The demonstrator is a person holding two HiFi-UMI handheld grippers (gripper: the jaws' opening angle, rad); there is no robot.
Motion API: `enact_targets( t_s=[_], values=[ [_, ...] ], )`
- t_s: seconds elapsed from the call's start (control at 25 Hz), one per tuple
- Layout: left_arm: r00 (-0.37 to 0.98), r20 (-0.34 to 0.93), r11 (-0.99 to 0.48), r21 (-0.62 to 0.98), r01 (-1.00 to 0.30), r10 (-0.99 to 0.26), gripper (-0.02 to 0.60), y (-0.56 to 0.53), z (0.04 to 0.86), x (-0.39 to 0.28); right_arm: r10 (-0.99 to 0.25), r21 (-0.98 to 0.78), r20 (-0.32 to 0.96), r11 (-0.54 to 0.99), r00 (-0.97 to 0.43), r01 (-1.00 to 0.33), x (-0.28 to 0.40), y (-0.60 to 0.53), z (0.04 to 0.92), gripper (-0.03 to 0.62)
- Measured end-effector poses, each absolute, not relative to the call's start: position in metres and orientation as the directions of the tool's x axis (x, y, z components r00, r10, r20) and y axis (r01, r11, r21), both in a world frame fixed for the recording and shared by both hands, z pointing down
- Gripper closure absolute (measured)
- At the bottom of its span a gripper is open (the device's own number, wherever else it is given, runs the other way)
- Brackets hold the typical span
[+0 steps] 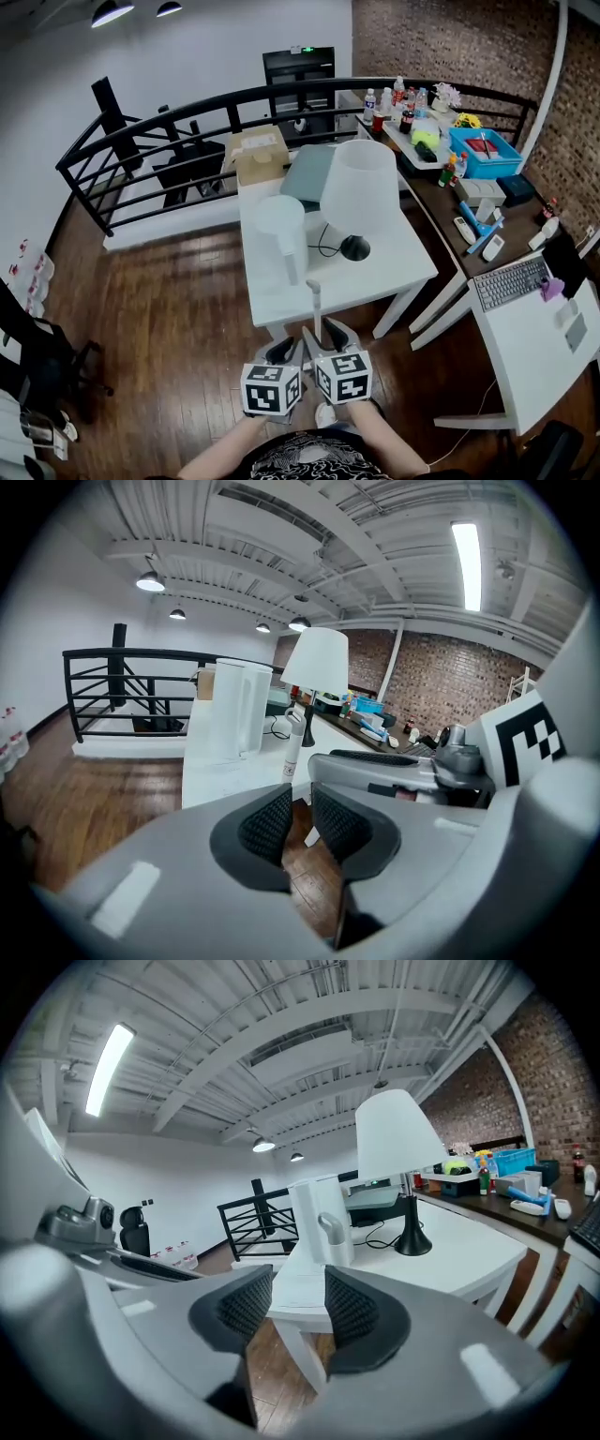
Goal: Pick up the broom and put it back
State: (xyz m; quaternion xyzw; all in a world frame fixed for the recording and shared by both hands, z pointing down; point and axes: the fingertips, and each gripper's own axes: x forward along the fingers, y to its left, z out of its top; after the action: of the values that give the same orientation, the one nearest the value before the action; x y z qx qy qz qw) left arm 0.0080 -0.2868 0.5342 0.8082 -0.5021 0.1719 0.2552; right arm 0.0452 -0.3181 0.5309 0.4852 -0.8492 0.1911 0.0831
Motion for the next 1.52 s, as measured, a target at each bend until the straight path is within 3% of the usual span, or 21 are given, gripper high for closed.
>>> enact_targets(
  t_s=[0.32,0.84,0.92,1.0,1.52],
  values=[
    [0.407,0.542,-0.327,0.242,-0.913,-0.735,0.526,-0.313,0.544,0.015,-0.757,-0.215,0.347,0.51,-0.553,-0.833,0.05,-0.361,0.567,0.41],
    [0.334,0.566,-0.25,0.224,-0.942,-0.753,0.528,-0.324,0.553,-0.01,-0.75,-0.138,0.387,0.528,-0.536,-0.838,0.042,-0.408,0.622,0.408],
    [0.327,0.569,-0.243,0.22,-0.945,-0.755,0.526,-0.324,0.553,-0.013,-0.756,-0.12,0.392,0.523,-0.524,-0.844,0.042,-0.413,0.625,0.421],
    [0.323,0.568,-0.24,0.219,-0.946,-0.757,0.527,-0.325,0.553,-0.015,-0.77,-0.094,0.391,0.511,-0.504,-0.854,0.043,-0.416,0.626,0.491],
    [0.335,0.549,-0.253,0.223,-0.942,-0.765,0.528,-0.322,0.551,-0.015,-0.792,-0.071,0.381,0.489,-0.476,-0.869,0.055,-0.39,0.616,0.496]
  ],
)
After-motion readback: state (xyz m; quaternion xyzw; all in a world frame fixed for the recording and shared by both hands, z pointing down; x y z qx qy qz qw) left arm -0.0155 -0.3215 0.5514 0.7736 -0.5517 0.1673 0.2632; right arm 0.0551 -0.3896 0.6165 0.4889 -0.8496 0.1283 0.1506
